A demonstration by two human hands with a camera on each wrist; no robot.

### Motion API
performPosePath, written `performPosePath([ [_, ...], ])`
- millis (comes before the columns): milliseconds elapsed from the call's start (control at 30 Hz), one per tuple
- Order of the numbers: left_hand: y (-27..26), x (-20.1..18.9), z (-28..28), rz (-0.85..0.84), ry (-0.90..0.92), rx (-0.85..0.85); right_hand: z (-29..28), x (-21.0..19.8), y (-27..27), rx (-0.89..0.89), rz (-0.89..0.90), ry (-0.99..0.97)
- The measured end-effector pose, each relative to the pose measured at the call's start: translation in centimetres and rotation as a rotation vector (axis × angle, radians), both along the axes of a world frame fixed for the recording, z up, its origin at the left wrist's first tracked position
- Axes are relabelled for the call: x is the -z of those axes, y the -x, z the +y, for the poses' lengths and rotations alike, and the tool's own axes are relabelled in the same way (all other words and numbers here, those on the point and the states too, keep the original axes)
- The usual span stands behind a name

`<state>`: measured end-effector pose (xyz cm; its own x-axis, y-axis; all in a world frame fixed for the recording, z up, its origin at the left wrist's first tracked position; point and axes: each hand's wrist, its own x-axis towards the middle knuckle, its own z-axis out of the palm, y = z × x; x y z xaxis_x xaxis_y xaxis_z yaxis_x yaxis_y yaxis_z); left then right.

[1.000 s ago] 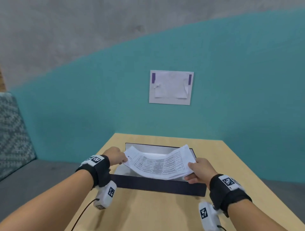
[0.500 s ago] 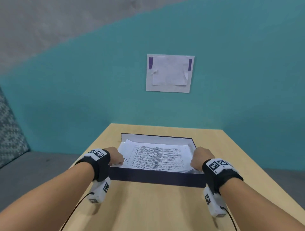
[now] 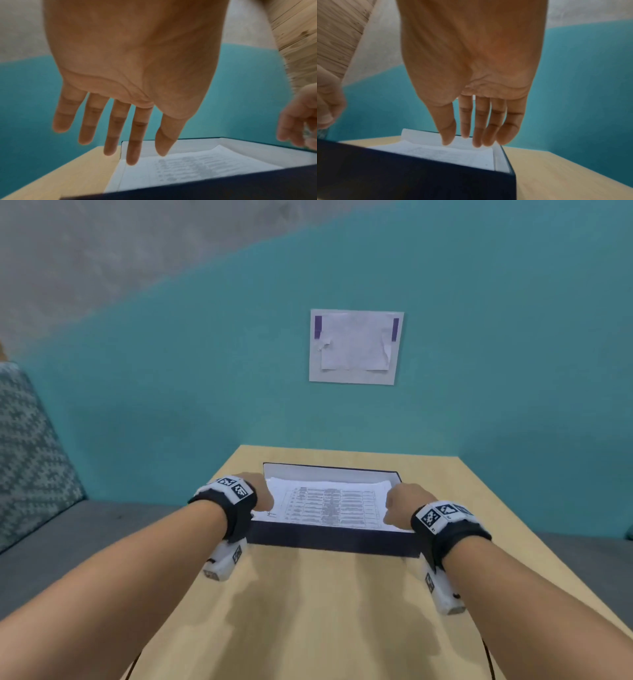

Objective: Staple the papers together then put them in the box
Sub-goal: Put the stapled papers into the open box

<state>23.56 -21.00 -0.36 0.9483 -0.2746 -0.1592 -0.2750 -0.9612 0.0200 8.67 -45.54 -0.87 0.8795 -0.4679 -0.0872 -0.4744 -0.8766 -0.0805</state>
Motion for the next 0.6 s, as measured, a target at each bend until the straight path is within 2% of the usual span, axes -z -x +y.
performPosePath([
  [233,8.4,-6.3,1.0,-0.111,0.102,0.199,5.5,-6.3,7.5,-0.125,-0.071,0.010],
  [367,14.8,-9.5,1.6,-0.127,0.262,0.336,8.3,-10.0,13.5,-0.186,-0.174,0.009],
  [500,21.8,-10.6,2.3,-0.164,0.416,0.437,10.6,-11.8,20.9,-0.209,-0.260,-0.005],
  [600,26.6,-10.6,2.3,-0.163,0.516,0.491,12.7,-12.1,27.3,-0.282,-0.289,0.069],
])
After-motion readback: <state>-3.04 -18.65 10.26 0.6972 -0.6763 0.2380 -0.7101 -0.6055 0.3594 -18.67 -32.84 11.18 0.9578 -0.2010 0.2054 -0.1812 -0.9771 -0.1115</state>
